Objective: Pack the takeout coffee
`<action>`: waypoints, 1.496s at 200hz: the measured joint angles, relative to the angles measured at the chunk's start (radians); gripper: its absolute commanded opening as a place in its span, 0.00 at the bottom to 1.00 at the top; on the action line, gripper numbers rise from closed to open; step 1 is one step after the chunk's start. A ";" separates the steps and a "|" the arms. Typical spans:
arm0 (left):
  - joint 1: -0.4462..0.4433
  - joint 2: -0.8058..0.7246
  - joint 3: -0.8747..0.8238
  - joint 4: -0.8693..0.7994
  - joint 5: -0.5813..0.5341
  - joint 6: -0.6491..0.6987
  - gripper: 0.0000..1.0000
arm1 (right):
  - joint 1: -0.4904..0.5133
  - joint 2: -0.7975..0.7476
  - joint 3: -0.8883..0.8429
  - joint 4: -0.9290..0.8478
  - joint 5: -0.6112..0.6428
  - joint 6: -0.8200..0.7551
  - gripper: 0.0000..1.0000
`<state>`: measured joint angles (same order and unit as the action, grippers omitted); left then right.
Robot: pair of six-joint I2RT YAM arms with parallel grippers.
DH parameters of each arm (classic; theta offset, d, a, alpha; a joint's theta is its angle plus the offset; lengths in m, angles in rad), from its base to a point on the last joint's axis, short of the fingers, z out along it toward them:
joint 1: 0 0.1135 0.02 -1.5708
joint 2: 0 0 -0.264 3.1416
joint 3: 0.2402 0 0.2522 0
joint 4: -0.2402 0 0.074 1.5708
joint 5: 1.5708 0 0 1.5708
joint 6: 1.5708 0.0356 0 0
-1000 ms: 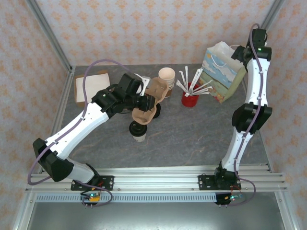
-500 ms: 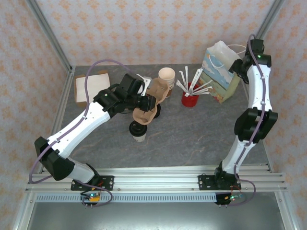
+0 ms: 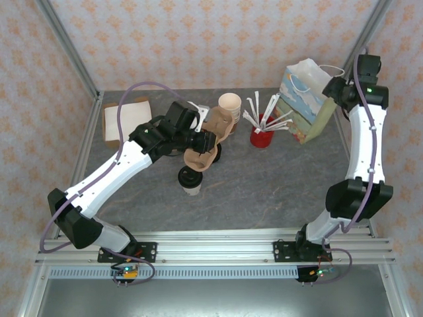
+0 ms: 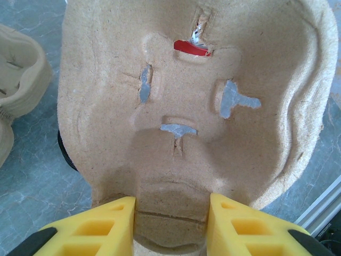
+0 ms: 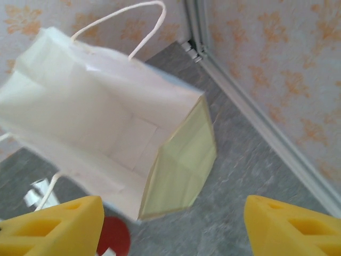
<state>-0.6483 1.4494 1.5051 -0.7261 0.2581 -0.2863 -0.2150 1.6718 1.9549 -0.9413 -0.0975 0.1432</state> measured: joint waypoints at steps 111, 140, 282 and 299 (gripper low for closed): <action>0.000 0.000 0.000 0.004 0.000 0.021 0.35 | 0.000 0.486 0.523 -0.136 0.029 -0.140 0.56; 0.000 0.010 0.000 0.005 0.000 0.025 0.35 | 0.000 0.490 0.531 -0.137 0.008 -0.168 0.45; 0.000 0.020 0.000 0.005 0.001 0.026 0.35 | -0.002 0.465 0.512 -0.185 0.071 -0.211 0.03; 0.000 0.020 0.000 0.005 0.005 0.026 0.35 | -0.002 0.429 0.489 -0.214 0.098 -0.199 0.01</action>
<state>-0.6483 1.4693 1.5055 -0.7216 0.2626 -0.2604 -0.2165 2.1006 2.4443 -1.1549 0.0002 -0.0559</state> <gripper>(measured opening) 0.349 0.053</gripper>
